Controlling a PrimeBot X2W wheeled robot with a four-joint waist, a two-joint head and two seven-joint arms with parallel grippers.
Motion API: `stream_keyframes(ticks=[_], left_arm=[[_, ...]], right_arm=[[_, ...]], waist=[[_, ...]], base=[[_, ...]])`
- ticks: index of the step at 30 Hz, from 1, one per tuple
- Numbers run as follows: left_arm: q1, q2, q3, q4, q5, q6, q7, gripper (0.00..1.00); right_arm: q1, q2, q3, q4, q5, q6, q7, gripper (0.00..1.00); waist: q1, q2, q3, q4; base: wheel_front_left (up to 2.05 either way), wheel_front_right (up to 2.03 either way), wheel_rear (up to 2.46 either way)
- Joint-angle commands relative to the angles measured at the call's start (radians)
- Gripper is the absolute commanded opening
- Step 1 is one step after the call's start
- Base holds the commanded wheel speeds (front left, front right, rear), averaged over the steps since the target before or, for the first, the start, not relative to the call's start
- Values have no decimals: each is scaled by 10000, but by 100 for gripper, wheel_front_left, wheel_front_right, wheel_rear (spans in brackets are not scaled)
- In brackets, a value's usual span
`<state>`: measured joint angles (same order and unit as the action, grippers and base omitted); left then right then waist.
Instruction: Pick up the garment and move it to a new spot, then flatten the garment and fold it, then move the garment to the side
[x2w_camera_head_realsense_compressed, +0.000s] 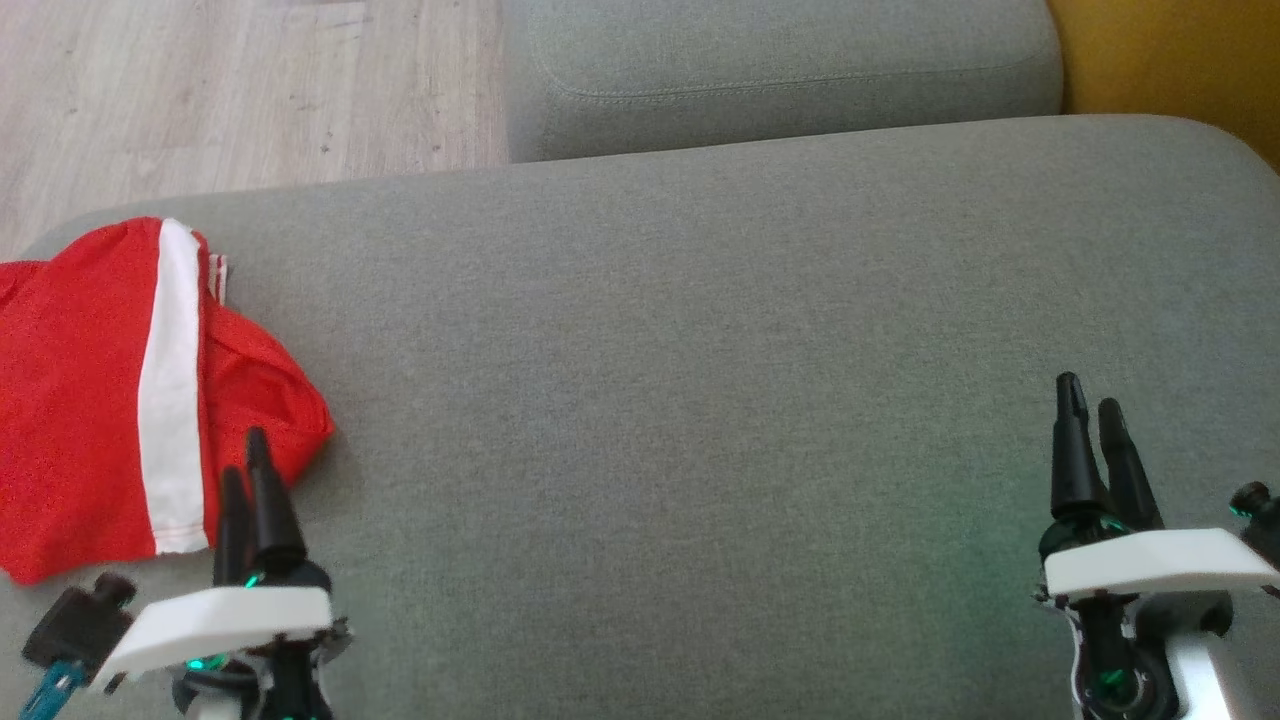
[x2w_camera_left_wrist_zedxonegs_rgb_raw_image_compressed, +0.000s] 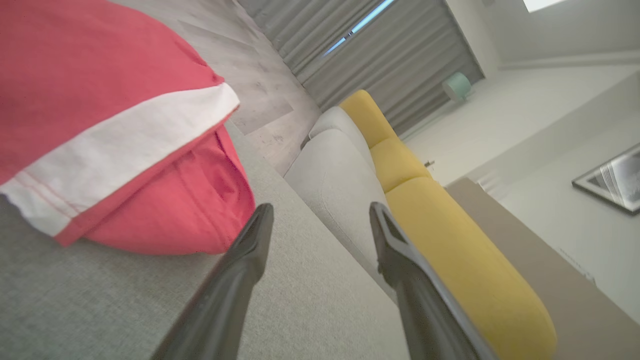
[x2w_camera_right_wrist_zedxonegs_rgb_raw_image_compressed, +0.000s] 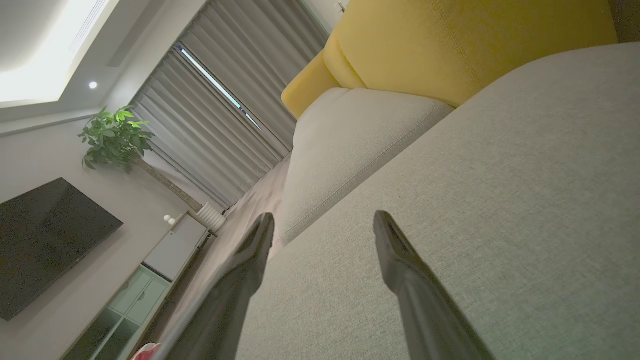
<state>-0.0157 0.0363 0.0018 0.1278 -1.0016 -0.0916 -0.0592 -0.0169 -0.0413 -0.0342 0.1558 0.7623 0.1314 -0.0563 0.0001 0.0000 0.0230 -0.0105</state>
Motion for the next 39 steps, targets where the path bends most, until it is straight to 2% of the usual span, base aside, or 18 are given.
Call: stream_keyframes(ticks=[1,10,25,39], left_arm=[[-419,84,98,-441,253,-20,-94,100],[-309,93,-638,-656,2642,309,-391,100],[-436,233,-1476,-911,4918,682,-806,100],[-728,889,-2747,-560,7114,1865,-1222,100]], right_arm=[[-475,-51,169,-444,-259,-4,-137,100],[-423,-56,251,-559,-2044,-4,-432,100],[-390,-65,498,-966,-4189,-5,-844,100],[-404,-73,794,-1178,-6299,-6,-1257,100]], waist=[[0,0,1,-4],[0,0,24,13],[0,0,108,65],[0,0,112,24]], base=[[0,0,0],[0,0,0],[0,0,0],[0,0,0]])
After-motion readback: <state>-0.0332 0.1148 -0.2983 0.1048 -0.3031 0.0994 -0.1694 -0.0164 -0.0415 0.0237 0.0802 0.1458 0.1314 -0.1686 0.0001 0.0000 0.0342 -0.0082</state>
